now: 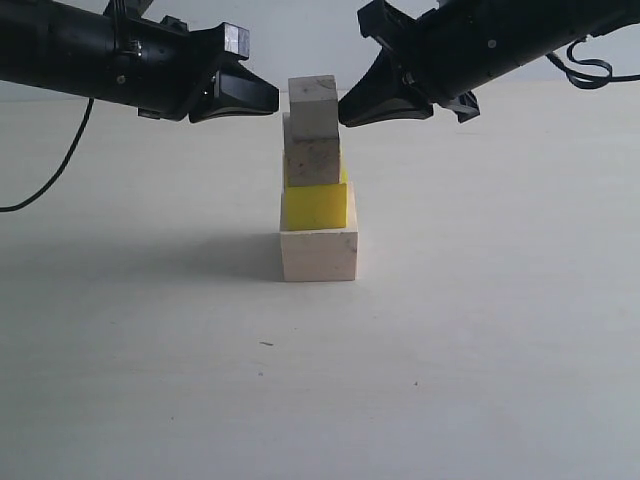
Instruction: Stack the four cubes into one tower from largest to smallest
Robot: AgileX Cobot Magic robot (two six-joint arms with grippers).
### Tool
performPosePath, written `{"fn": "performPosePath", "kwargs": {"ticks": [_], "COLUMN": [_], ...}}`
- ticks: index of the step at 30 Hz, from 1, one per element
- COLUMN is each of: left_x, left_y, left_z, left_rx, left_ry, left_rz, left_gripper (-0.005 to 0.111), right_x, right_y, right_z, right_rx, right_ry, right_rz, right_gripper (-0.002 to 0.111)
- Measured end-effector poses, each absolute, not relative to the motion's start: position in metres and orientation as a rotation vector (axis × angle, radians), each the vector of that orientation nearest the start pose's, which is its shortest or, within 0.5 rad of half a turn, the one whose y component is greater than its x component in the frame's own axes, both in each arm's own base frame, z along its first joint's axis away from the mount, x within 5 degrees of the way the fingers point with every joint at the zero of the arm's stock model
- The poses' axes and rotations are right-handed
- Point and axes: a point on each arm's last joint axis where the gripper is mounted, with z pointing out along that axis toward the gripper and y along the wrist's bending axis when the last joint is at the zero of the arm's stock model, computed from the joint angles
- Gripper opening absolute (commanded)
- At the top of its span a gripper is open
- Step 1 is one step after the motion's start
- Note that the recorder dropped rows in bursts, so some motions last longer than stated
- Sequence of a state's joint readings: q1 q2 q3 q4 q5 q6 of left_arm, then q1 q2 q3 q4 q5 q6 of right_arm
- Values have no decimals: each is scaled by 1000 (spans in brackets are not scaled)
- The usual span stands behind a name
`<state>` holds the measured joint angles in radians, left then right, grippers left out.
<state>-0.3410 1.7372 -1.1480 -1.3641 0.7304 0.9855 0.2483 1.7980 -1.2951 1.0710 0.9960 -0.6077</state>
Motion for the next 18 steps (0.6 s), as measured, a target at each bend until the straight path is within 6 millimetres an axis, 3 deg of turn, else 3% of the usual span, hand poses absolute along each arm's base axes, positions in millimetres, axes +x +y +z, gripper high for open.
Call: {"fn": "performPosePath", "kwargs": {"ticks": [18], "left_x": [327], "left_y": [-179], "left_z": [250], "left_rx": [437], "left_ry": [2264], "left_rz": [-1148], "left_gripper": [0], "right_x": [342], "right_y": [156], "right_z": [255], "right_rx": [-413], "right_ry": [2522], "right_rz": [1239], "right_gripper": [0]}}
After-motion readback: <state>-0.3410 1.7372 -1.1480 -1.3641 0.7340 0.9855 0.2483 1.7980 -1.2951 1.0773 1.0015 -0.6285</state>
